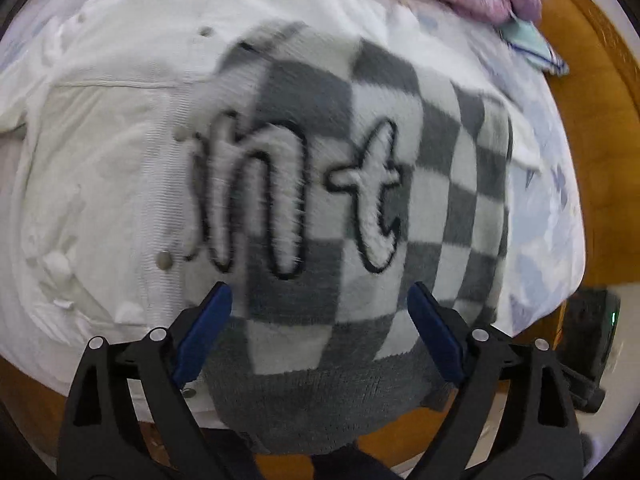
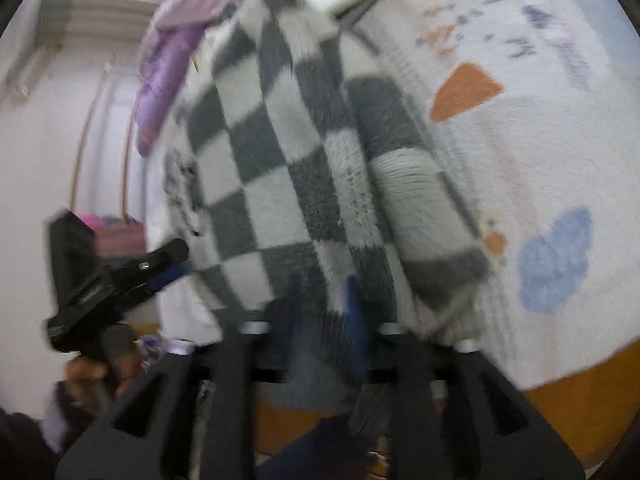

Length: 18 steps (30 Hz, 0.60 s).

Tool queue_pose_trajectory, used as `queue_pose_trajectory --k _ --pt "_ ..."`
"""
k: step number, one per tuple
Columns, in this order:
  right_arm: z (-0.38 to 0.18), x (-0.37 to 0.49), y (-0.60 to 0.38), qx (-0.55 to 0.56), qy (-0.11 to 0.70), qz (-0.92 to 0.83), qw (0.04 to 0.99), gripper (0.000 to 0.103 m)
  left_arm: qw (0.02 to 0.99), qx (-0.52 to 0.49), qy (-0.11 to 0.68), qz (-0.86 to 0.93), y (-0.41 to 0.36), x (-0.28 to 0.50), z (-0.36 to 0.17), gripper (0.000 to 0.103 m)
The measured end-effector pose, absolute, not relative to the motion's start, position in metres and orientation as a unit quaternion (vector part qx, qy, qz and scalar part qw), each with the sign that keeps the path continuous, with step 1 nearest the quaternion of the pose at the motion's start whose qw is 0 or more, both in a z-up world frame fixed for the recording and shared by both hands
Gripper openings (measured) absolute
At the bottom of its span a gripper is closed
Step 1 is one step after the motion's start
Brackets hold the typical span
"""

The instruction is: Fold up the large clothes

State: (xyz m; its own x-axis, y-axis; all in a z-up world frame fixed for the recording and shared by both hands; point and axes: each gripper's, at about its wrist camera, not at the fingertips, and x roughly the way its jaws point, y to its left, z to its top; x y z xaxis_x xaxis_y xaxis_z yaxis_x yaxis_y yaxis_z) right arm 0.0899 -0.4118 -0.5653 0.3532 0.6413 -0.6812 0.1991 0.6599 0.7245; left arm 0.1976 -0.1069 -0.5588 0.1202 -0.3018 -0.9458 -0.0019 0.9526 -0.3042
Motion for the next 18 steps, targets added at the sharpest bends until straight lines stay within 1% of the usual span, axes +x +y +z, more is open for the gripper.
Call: queue_pose_trajectory --k 2,3,5,10,13,16,17,18 --pt "-0.563 0.077 -0.420 0.363 0.553 0.141 0.737 0.057 0.748 -0.116 0.648 -0.083 -0.097 0.197 -0.549 0.089" --pt "-0.565 0.074 -0.423 0.353 0.555 0.134 0.741 0.059 0.752 -0.120 0.644 -0.078 -0.093 0.197 -0.547 0.089" --pt "-0.576 0.067 -0.429 0.351 0.565 0.112 0.738 0.060 0.757 -0.121 0.639 -0.063 -0.084 0.196 -0.541 0.090" --pt "-0.623 0.067 -0.433 0.448 0.563 0.107 0.686 0.061 0.739 -0.152 0.656 -0.040 -0.066 0.196 -0.555 0.090" --pt "-0.637 0.078 -0.424 0.467 0.560 0.126 0.672 0.061 0.721 -0.179 0.668 -0.051 -0.062 0.201 -0.568 0.090" --pt "-0.649 0.088 -0.420 0.472 0.555 0.131 0.672 0.066 0.715 -0.178 0.674 -0.053 -0.061 0.204 -0.583 0.092" --pt "-0.653 0.090 -0.420 0.478 0.552 0.134 0.670 0.069 0.717 -0.174 0.672 -0.062 -0.063 0.205 -0.587 0.093" --pt "-0.657 0.091 -0.419 0.485 0.548 0.139 0.667 0.070 0.719 -0.170 0.670 -0.063 -0.064 0.207 -0.590 0.097"
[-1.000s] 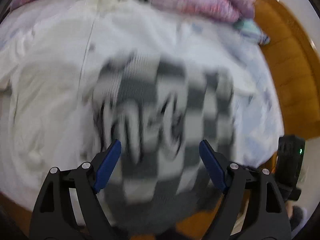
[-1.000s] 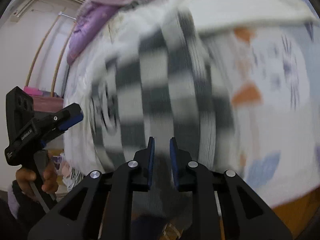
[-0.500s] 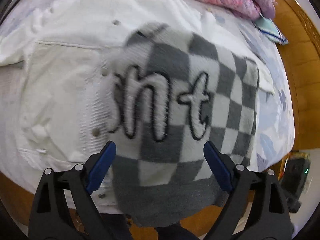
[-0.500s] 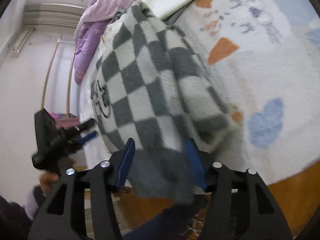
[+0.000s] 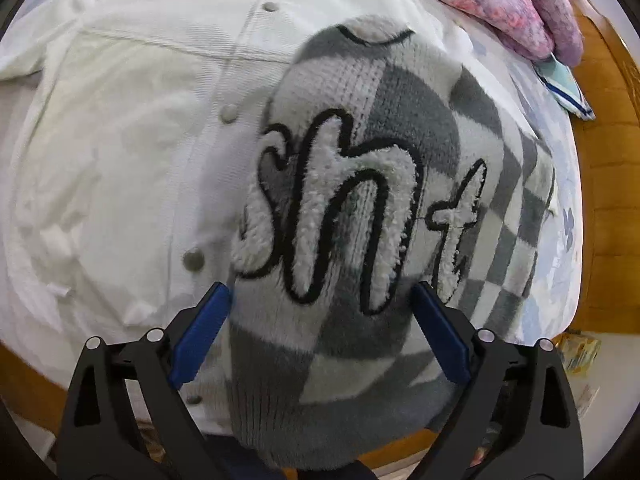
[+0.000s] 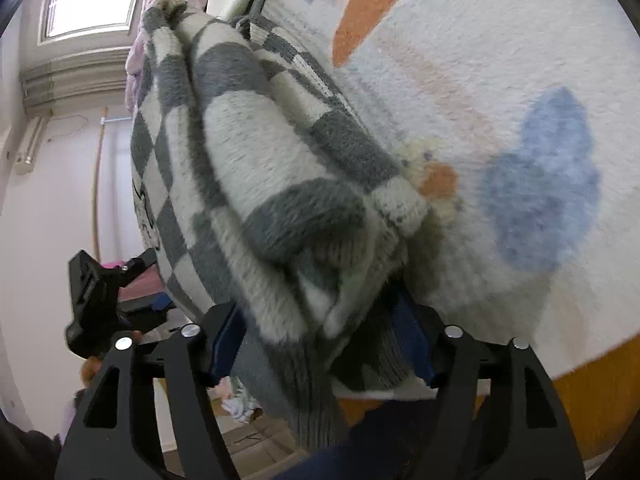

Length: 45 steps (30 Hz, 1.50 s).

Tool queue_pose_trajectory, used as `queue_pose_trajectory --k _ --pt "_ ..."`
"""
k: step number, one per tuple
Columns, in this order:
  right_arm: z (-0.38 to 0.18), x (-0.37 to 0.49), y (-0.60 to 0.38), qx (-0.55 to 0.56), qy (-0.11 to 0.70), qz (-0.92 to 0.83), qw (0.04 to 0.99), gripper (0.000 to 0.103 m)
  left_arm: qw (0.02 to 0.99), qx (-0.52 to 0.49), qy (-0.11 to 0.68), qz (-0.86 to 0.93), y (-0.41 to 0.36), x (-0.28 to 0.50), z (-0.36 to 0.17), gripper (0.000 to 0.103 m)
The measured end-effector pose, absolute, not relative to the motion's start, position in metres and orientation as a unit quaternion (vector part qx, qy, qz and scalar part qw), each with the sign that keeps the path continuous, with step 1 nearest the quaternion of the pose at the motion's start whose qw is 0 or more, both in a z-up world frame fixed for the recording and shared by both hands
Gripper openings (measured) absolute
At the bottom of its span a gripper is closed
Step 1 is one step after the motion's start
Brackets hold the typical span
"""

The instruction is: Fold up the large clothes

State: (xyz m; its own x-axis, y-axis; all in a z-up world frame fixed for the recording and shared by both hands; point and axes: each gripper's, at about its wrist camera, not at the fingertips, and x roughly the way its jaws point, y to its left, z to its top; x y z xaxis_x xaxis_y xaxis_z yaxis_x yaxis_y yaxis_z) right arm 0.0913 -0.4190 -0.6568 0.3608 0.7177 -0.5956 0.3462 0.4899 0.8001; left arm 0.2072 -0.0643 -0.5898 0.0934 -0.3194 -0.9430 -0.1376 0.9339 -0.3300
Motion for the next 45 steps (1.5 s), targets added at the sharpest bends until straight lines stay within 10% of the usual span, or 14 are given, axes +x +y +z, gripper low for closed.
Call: queue_pose_trajectory --k 11,14,17,21,27,31,38,45 --pt "-0.668 0.098 -0.424 0.516 0.524 0.120 0.667 0.076 0.734 -0.142 0.651 -0.133 -0.070 0.221 -0.601 0.098" --pt "-0.656 0.091 -0.419 0.515 0.523 0.113 0.670 0.049 0.737 -0.143 0.644 -0.149 -0.073 0.226 -0.611 0.099" --pt "-0.640 0.090 -0.416 0.487 0.531 0.109 0.685 0.044 0.732 -0.160 0.644 -0.154 -0.071 0.229 -0.616 0.099" --pt "-0.643 0.086 -0.410 0.464 0.558 0.024 0.688 0.073 0.726 -0.163 0.649 -0.160 -0.066 0.227 -0.614 0.099" --pt "-0.684 0.083 -0.407 0.551 0.531 0.043 0.642 0.085 0.706 -0.173 0.664 -0.175 -0.063 0.235 -0.621 0.099" --pt "-0.667 0.089 -0.411 0.534 0.540 0.081 0.645 0.050 0.701 -0.171 0.669 -0.176 -0.066 0.240 -0.622 0.099" --pt "-0.699 0.103 -0.415 0.585 0.535 0.101 0.602 0.061 0.706 -0.189 0.664 -0.160 -0.060 0.232 -0.625 0.099" --pt "-0.624 0.105 -0.414 0.460 0.546 0.101 0.692 0.034 0.738 -0.164 0.638 -0.150 -0.065 0.210 -0.599 0.082"
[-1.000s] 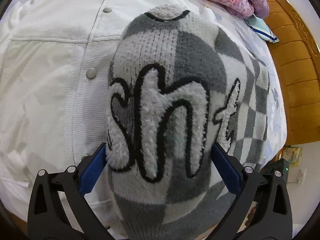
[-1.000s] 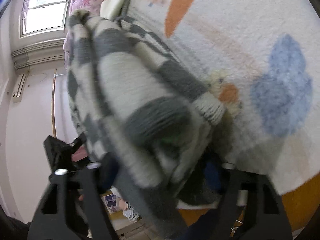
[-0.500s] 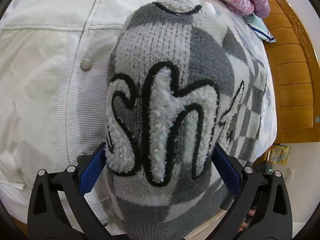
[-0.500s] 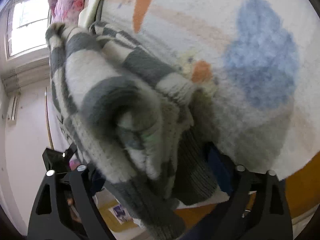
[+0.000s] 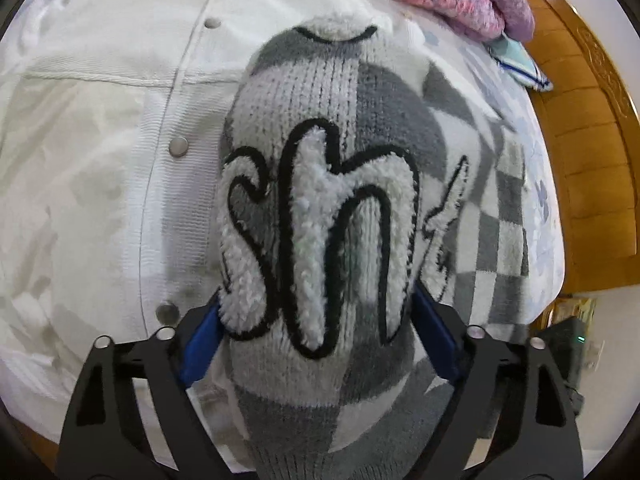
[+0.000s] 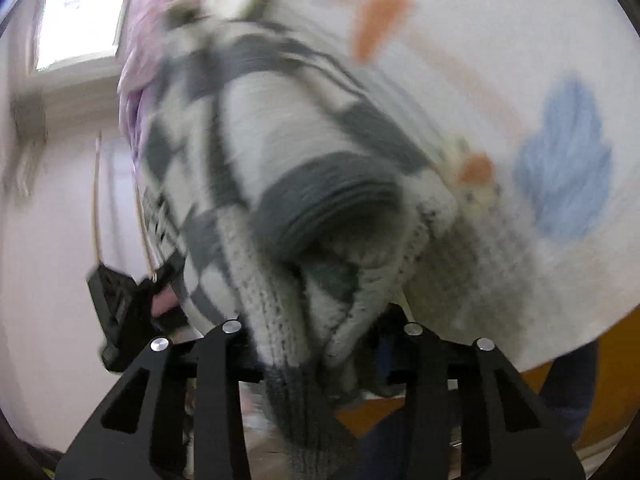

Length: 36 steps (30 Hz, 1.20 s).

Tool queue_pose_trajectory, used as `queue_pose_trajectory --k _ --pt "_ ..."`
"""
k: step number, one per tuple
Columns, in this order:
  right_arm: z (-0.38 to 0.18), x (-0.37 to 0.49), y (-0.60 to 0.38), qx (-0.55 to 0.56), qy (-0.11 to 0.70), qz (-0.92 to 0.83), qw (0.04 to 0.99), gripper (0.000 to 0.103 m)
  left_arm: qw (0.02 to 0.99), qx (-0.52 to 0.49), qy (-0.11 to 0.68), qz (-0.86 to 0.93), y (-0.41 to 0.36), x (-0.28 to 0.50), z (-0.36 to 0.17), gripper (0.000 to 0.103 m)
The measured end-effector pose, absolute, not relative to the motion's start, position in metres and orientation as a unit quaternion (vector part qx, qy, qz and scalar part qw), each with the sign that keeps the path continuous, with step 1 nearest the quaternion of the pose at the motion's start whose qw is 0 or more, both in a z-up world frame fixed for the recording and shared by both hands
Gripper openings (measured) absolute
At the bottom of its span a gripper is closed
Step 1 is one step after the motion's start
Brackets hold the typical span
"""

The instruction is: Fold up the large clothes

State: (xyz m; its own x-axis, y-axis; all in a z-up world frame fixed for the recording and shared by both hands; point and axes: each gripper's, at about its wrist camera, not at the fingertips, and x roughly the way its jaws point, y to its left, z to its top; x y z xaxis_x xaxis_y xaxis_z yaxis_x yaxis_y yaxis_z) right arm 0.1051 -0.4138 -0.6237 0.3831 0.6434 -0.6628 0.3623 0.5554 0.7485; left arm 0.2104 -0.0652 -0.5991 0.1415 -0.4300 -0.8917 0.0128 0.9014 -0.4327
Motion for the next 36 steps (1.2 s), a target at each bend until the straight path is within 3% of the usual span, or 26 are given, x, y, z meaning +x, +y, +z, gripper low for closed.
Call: queue_pose_trajectory --k 6,13,19,24,28,32,36 --pt "-0.568 0.119 -0.450 0.379 0.530 0.121 0.749 0.034 0.748 -0.207 0.615 -0.139 -0.099 0.186 -0.587 0.081" --pt "-0.544 0.117 -0.546 0.334 0.529 0.092 0.775 0.033 0.753 -0.225 0.597 -0.165 -0.231 0.186 -0.587 0.081" --pt "-0.548 0.097 -0.644 0.327 0.521 0.031 0.788 0.033 0.743 -0.207 0.600 -0.213 -0.356 0.195 -0.603 0.081" --pt "-0.569 0.082 -0.698 0.340 0.522 -0.015 0.782 0.034 0.731 -0.174 0.614 -0.241 -0.418 0.192 -0.612 0.081" --pt "-0.604 0.073 -0.720 0.355 0.544 -0.042 0.759 0.039 0.731 -0.135 0.627 -0.234 -0.433 0.184 -0.624 0.083" --pt "-0.606 0.069 -0.719 0.332 0.549 -0.086 0.762 0.056 0.734 -0.113 0.630 -0.229 -0.435 0.189 -0.617 0.091" --pt "-0.585 0.080 -0.691 0.260 0.565 -0.121 0.773 0.058 0.746 -0.077 0.625 -0.215 -0.438 0.200 -0.597 0.092"
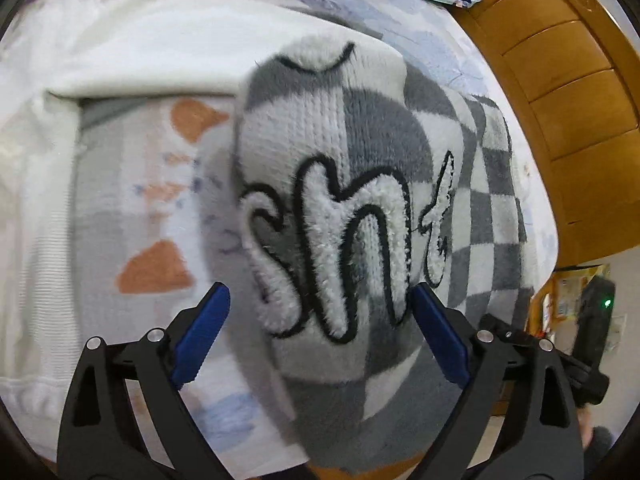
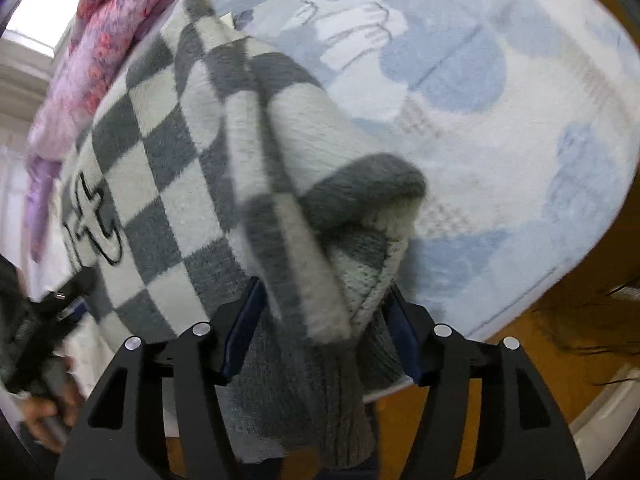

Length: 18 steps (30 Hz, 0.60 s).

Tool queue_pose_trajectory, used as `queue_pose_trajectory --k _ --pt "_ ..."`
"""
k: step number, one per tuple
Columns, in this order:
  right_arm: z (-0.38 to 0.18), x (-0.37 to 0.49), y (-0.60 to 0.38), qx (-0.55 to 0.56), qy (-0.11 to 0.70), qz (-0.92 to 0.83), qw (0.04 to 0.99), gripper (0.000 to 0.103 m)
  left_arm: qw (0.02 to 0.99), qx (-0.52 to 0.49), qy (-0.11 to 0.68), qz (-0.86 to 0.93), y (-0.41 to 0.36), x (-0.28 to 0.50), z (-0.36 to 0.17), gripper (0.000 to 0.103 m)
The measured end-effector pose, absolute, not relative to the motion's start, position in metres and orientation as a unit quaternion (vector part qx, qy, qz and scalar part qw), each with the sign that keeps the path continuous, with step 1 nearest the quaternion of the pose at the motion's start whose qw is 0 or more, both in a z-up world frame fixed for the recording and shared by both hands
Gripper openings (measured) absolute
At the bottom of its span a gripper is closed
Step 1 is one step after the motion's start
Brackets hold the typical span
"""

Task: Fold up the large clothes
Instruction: 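Lower the folded cardigan beside the white jacket and open both tools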

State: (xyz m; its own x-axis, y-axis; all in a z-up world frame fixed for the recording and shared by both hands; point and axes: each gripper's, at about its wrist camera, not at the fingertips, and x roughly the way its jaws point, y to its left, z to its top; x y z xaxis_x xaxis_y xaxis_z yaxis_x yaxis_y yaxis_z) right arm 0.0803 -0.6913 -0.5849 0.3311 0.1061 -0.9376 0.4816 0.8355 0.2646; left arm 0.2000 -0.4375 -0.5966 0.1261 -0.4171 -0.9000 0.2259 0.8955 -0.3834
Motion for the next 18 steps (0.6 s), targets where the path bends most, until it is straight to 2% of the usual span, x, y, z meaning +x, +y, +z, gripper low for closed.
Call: queue_pose_trajectory --k 5,11,18 --pt "-0.559 0.089 -0.655 0.177 0.583 -0.161 0.776 0.068 0.753 -0.083 0.624 -0.193 -0.401 0.190 -0.570 0.092" --pt "-0.526 0.070 -0.620 0.124 0.560 -0.211 0.791 0.069 0.762 -0.086 0.619 -0.170 -0.338 0.166 -0.542 0.092" --pt "-0.474 0.073 -0.502 0.129 0.529 -0.141 0.827 0.072 0.789 -0.063 0.599 -0.116 -0.228 0.130 -0.487 0.092"
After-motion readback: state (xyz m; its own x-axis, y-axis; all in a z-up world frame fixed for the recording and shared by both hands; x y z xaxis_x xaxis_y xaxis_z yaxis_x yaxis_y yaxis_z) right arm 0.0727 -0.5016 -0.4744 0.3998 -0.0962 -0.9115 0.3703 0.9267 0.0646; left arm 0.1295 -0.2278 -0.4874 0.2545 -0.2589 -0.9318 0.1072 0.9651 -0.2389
